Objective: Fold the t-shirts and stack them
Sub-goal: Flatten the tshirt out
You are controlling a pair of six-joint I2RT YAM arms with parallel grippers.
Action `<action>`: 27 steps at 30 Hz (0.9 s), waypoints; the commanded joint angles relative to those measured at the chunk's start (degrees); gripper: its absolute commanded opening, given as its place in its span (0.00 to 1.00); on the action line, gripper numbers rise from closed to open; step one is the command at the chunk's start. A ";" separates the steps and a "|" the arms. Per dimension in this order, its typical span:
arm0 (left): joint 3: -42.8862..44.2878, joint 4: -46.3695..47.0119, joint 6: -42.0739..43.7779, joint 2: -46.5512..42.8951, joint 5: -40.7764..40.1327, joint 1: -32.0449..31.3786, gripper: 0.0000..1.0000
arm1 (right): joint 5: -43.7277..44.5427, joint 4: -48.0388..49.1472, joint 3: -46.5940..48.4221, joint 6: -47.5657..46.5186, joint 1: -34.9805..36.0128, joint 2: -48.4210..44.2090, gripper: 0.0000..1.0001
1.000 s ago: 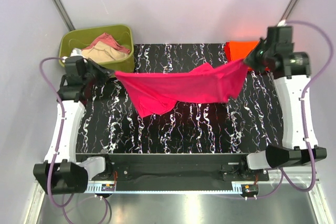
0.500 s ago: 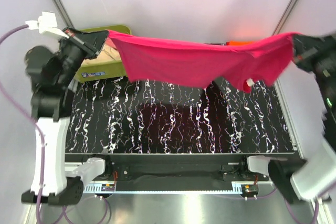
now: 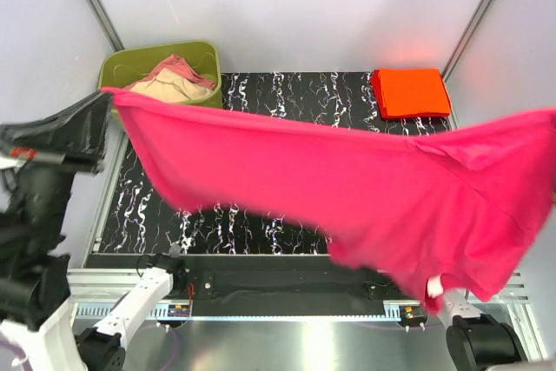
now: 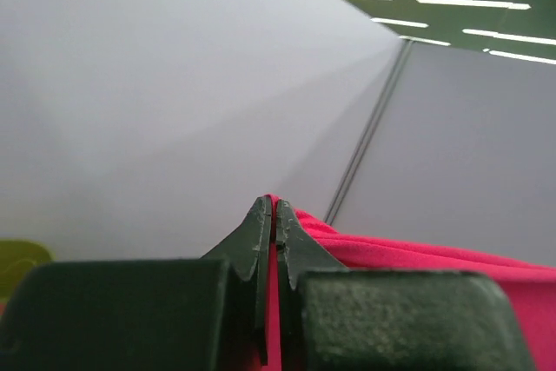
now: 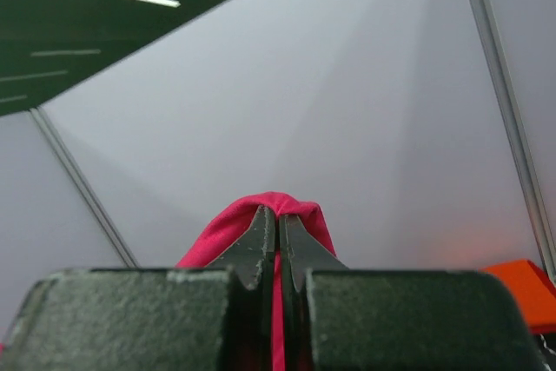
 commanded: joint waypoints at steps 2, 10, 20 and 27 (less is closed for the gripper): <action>-4.57 -4.23 2.89 6.94 -8.16 -0.21 0.00 | 2.11 5.17 -12.60 -0.38 -0.28 3.69 0.00; -22.47 -0.12 5.87 16.52 -11.60 -0.04 0.00 | 5.71 15.63 -44.74 0.67 -0.37 4.39 0.00; -36.50 18.43 8.58 40.06 -10.01 5.58 0.00 | 1.76 30.57 -61.58 -0.55 -0.37 20.02 0.00; -29.46 16.07 8.87 49.06 -11.00 9.01 0.00 | -8.26 32.34 -56.84 -0.12 -0.37 32.95 0.00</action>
